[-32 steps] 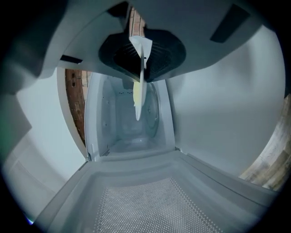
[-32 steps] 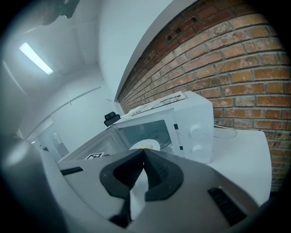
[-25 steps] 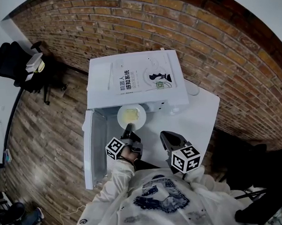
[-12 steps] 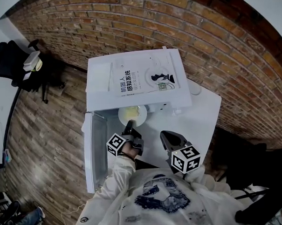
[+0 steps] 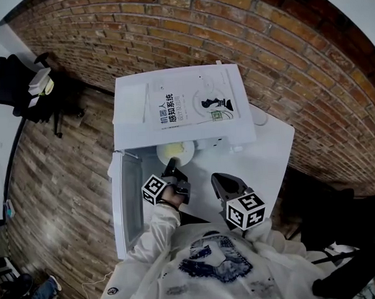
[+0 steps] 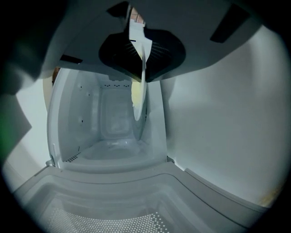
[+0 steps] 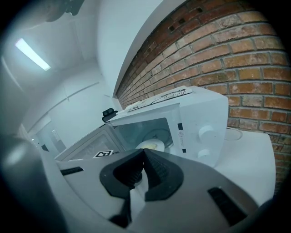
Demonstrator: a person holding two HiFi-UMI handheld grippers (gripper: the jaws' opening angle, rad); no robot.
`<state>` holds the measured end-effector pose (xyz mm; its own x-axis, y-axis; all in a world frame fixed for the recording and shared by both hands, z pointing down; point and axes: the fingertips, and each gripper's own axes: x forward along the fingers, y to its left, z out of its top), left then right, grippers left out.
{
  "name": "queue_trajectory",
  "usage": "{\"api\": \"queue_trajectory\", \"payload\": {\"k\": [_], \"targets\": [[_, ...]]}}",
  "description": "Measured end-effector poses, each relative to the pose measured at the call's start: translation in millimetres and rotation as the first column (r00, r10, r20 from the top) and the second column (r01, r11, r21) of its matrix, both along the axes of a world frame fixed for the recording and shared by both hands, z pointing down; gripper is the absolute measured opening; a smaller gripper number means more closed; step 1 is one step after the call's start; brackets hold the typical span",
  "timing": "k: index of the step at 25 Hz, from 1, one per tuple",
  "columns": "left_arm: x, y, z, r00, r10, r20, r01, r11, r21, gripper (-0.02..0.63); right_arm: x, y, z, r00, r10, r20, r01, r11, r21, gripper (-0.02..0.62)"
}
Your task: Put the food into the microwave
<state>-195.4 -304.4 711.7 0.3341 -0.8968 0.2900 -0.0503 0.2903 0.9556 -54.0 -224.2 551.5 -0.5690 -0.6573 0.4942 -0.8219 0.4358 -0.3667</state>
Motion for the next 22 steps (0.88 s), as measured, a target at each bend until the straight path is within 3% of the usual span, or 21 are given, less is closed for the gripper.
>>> {"api": "queue_trajectory", "payload": {"k": [22], "targets": [[-4.7,-25.5,-0.2,1.000,-0.023,-0.013,0.024,0.999,0.029,0.030,4.2,3.5,-1.1,1.000,0.008,0.003,-0.008,1.000,-0.009,0.014]]}}
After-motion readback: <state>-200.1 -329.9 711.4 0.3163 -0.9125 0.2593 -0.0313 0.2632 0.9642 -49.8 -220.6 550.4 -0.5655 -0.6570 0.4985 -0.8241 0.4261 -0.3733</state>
